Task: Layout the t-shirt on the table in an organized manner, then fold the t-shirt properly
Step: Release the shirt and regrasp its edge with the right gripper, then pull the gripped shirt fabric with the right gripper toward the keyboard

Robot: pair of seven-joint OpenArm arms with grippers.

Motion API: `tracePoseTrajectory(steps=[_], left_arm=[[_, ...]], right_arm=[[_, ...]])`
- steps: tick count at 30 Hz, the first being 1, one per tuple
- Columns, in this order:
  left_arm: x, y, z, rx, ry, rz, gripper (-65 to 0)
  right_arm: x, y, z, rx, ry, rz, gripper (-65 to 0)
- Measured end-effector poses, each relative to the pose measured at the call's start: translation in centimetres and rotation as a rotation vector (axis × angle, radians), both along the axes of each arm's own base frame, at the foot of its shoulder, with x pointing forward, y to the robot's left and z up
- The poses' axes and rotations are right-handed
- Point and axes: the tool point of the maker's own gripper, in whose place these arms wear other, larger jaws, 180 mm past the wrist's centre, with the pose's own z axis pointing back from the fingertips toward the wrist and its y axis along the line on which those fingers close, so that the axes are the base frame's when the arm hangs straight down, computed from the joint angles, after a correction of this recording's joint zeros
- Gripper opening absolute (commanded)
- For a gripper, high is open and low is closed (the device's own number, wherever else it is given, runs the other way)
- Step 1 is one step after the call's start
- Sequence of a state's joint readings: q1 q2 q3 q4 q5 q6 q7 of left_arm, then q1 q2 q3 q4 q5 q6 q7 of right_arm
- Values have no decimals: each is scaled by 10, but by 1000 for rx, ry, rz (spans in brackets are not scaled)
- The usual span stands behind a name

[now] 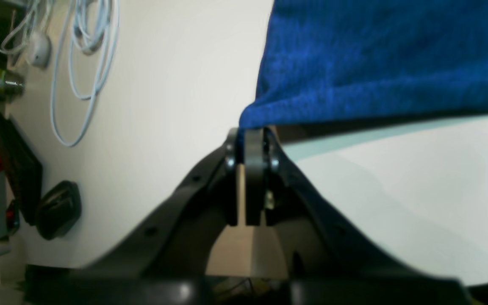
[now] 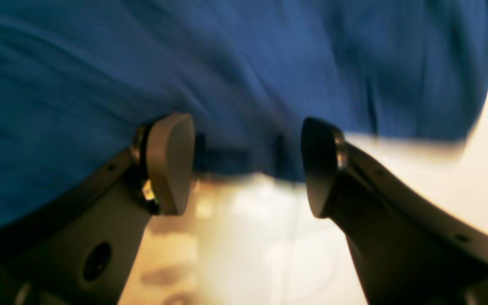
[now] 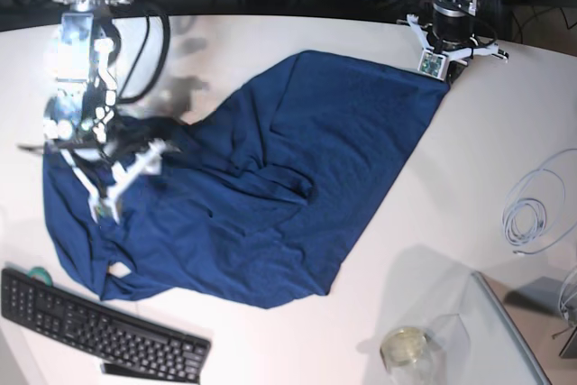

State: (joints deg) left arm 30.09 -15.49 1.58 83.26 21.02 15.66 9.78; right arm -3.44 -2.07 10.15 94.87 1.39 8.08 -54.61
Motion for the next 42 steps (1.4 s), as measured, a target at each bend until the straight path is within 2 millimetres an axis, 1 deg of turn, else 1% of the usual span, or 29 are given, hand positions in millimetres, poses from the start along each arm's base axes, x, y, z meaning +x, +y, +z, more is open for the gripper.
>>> tracePoseTrajectory(steps=[1,3,4,9,11,14,15,16,17,19,20,22,23,24,26,28,30,31,32,33,36,37,38,39,40,42], left_arm=[[0,0,0,0,-1,0,-650],[0,0,0,-1,-2,0,-650],[0,0,0,0,-2,0,-650],[1,0,1,1,-3,0,-650],[1,0,1,1,-2,0,-650],[0,0,0,1,-2,-1,-650],[1,0,1,2,-2,-1,-650],[1,0,0,1,-2,-1,-650],[1,0,0,1,-2,-1,-650],[0,0,0,0,-1,-1,-650],[0,0,0,0,-1,0,-650],[0,0,0,0,-1,-1,-650],[0,1,0,0,1,0,-650],[-1,4,1,1,2,8,-650],[-1,16,4,20,-8,37,-650],[0,24,7,33,-17,51,-650],[1,27,9,38,-20,56,-650],[1,27,9,37,-20,56,-650],[2,26,9,37,-23,55,-650],[4,25,10,36,-26,53,-650],[7,22,11,31,-31,43,-650],[7,22,11,32,-34,43,-650],[8,21,12,44,-34,33,-650],[8,20,12,64,-32,19,-650],[6,19,12,80,-25,3,-650],[4,14,11,104,-18,-10,-650]], right_arm=[[-5,-12,-7,0,-1,-41,-272],[-7,-27,-16,5,-17,-95,-270],[-7,-31,-21,5,-18,-109,-269],[-21,-30,-61,34,71,-114,-269],[-21,-28,-68,44,77,-116,-272],[-20,-28,-72,46,73,-118,-275],[-19,-27,-73,47,72,-118,-293],[-18,-28,-73,44,63,-118,-341],[-17,-28,-73,44,54,-116,-416],[-22,-29,-74,43,51,-120,-633],[-28,-29,-73,44,53,-121,-650],[-47,-33,-69,22,70,-114,-630],[-56,-37,-62,2,61,-112,-648],[-65,-42,-54,-22,48,-107,-650],[-73,-53,-29,-73,-1,-100,-650],[-64,-58,4,-108,-97,-92,-650],[-47,-52,42,-116,-216,-75,-650],[-37,-46,61,-117,-272,-51,-650],[-24,-35,78,-118,-331,-2,-650],[-10,-23,89,-115,-375,67,-650],[38,10,118,-117,-457,247,-650],[50,22,125,-131,-471,302,-650],[62,37,133,-138,-484,362,-650],[74,59,140,-124,-507,441,-650],[85,76,145,-111,-516,494,-650],[115,104,160,-110,-555,572,-647]])
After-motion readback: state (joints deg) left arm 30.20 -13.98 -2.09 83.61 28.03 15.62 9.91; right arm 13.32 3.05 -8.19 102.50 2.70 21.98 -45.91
